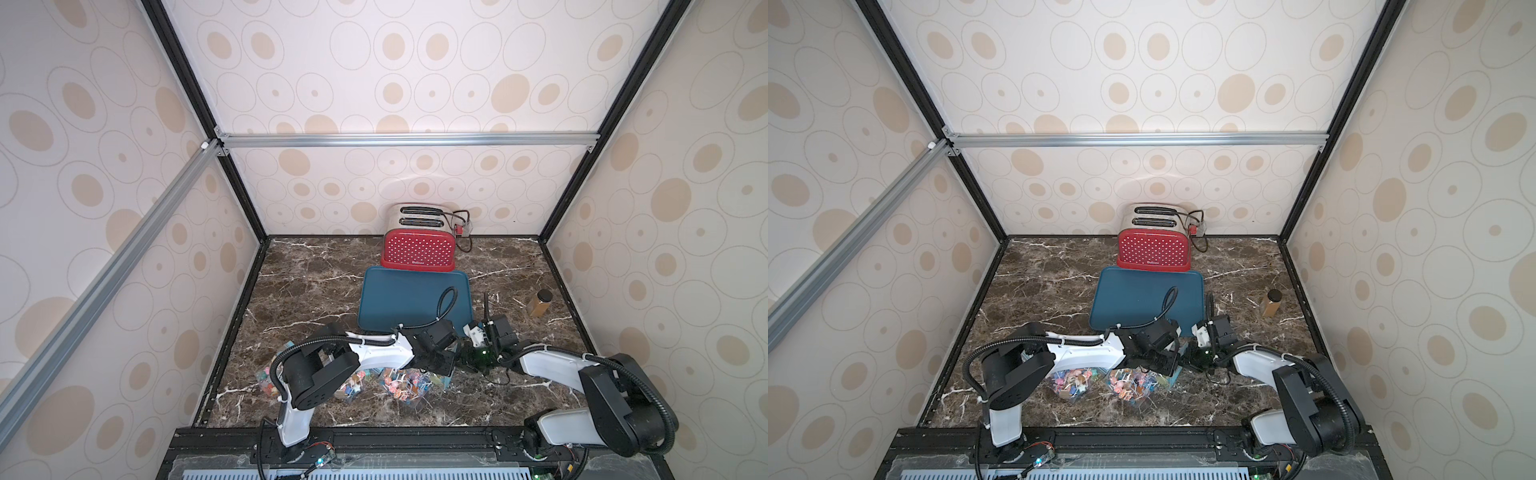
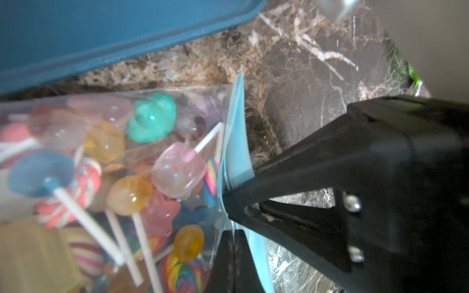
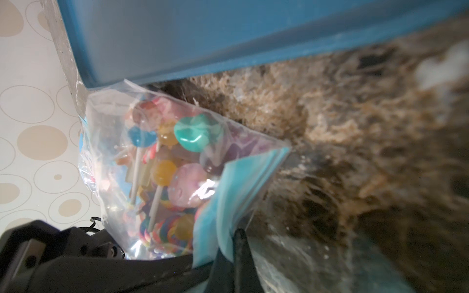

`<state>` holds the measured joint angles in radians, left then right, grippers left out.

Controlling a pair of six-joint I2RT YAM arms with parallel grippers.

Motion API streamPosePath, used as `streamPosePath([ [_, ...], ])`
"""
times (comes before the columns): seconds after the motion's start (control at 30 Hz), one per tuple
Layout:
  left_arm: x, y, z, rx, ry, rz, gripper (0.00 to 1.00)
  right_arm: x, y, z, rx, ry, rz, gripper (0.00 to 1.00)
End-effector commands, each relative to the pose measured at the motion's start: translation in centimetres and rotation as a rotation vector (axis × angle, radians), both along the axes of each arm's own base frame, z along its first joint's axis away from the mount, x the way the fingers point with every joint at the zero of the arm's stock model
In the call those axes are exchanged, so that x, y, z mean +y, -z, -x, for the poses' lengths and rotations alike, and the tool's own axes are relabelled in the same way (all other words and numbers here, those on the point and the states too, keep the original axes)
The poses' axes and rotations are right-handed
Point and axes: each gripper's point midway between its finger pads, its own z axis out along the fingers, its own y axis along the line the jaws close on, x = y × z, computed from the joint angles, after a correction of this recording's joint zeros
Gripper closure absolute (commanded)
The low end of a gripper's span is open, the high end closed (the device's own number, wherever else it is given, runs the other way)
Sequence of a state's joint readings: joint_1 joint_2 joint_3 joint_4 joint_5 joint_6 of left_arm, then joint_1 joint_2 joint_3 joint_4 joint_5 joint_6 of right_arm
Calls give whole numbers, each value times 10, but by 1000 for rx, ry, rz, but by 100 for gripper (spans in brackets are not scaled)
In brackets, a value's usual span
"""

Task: Pour candies out of the ziploc bag
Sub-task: Open the ziploc bag at the center of the board.

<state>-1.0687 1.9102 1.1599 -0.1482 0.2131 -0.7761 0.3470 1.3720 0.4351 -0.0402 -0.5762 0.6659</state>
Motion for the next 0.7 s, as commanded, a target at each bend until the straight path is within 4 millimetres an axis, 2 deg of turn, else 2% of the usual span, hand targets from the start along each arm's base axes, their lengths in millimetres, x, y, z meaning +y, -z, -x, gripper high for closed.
streamPosePath([
  [0.0,4,-6,-7,-29,-65,-9,100,-7,13,9,35,3,56,100],
  [0.17,11,-15,-12,-72,-122,-49,100,-22,16,13,44,10,154,100],
  [0.4,8,-26,-16,-133,-182,-80,100,-38,21,22,68,1,298,100],
  [0.67,12,-40,-20,-196,-227,-87,100,-48,33,28,107,6,383,100],
])
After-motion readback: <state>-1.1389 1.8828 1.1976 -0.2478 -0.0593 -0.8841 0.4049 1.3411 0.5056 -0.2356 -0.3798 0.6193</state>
